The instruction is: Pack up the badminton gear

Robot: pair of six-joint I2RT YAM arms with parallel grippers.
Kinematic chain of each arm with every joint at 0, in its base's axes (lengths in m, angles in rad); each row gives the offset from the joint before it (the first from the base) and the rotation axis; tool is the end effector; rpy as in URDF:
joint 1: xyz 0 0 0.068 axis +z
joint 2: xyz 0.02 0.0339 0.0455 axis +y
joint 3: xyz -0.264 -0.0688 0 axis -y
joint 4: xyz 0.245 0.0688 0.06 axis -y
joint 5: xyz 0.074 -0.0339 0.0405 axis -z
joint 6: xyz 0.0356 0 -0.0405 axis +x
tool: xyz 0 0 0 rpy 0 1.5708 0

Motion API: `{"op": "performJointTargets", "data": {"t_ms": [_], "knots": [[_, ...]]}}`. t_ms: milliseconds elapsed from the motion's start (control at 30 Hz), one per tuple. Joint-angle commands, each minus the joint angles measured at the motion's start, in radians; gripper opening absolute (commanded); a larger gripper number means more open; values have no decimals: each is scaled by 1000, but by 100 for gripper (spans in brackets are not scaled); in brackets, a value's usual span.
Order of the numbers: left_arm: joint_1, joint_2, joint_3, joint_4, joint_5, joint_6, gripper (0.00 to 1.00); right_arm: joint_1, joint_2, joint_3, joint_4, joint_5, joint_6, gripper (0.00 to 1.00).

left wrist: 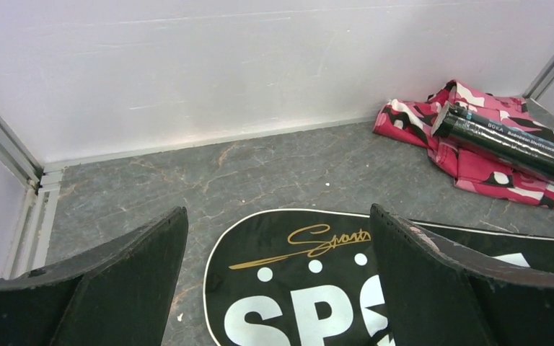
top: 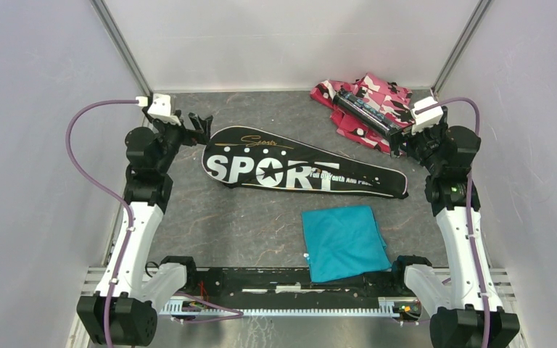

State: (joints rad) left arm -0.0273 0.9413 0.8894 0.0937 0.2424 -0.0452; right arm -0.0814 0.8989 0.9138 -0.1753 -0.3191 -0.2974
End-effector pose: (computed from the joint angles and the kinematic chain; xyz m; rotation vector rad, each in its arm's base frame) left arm 0.2205 -0.0146 0.3786 0.1798 1.5246 -0.2429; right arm 0.2064 -0.0056 0.3665 -0.4165 1.6719 -0.0038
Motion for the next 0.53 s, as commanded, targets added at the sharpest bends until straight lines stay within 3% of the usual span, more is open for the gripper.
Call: {"op": "performJointTargets", "data": {"t_ms": [0, 500], "knots": [[4, -6, -18, 22, 18, 39, 100, -8, -16, 0, 17, -27, -13, 98], [10, -6, -28, 19, 16, 39, 100, -9, -6, -3, 13, -41, -15, 98]]}}
